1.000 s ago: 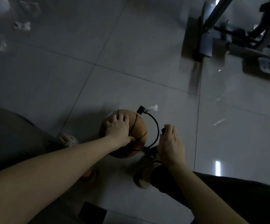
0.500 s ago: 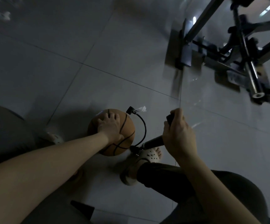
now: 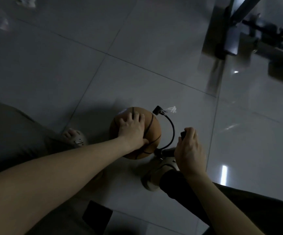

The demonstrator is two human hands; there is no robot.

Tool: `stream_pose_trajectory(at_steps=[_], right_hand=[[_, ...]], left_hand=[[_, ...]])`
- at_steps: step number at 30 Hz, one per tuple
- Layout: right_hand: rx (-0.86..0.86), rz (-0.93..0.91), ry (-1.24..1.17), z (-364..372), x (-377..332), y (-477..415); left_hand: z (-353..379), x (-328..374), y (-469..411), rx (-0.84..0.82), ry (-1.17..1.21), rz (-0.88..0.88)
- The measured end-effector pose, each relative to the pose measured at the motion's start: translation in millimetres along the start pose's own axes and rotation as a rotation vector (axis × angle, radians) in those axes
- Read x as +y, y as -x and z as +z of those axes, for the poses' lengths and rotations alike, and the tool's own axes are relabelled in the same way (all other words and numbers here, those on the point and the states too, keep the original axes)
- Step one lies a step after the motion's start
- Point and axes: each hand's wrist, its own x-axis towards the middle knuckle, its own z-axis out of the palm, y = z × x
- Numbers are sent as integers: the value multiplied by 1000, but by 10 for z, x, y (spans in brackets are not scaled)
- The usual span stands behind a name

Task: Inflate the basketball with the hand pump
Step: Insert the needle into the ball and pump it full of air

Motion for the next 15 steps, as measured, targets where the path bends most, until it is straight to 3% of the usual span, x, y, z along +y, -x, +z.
stream_pose_trajectory(at_steps=[9, 15], right_hand=[[-31, 6, -35, 269, -23, -55], [-93, 13, -29, -128, -57, -112]], left_hand=[[96, -35, 33, -13, -49, 13], [73, -69, 103, -65, -48, -4]])
